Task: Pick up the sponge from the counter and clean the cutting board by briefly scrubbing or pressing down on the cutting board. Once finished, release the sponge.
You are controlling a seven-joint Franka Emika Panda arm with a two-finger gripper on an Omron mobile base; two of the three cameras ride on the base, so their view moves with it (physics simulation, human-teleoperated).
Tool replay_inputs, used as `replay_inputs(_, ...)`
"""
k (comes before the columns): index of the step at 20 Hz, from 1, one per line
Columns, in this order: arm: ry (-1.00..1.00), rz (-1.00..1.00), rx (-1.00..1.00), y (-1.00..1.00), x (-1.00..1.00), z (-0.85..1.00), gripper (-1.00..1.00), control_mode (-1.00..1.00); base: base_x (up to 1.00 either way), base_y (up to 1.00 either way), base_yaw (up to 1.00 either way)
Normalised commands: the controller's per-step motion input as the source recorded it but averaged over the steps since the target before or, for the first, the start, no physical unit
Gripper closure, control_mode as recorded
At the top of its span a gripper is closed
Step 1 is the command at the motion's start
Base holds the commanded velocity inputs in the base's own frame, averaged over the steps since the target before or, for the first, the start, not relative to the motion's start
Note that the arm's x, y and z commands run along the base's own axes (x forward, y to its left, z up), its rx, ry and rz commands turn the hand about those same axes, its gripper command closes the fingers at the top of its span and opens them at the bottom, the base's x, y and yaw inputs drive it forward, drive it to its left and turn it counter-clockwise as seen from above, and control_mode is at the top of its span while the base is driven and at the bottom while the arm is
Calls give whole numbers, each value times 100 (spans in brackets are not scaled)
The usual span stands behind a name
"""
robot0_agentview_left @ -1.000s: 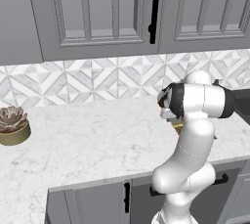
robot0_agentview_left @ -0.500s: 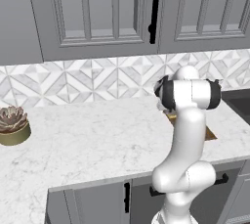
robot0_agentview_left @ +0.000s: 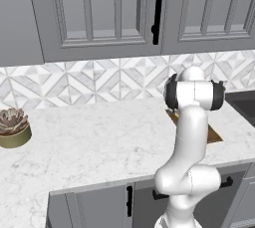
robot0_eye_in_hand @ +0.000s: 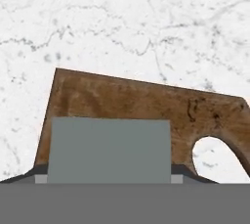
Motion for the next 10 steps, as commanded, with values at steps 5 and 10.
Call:
replay_inputs(5,2,0,0,0,-92,-47,100,-100,0,0,0)
replay_inputs(10,0,0,0,0,-94,-21,100,-100,0,0,0)
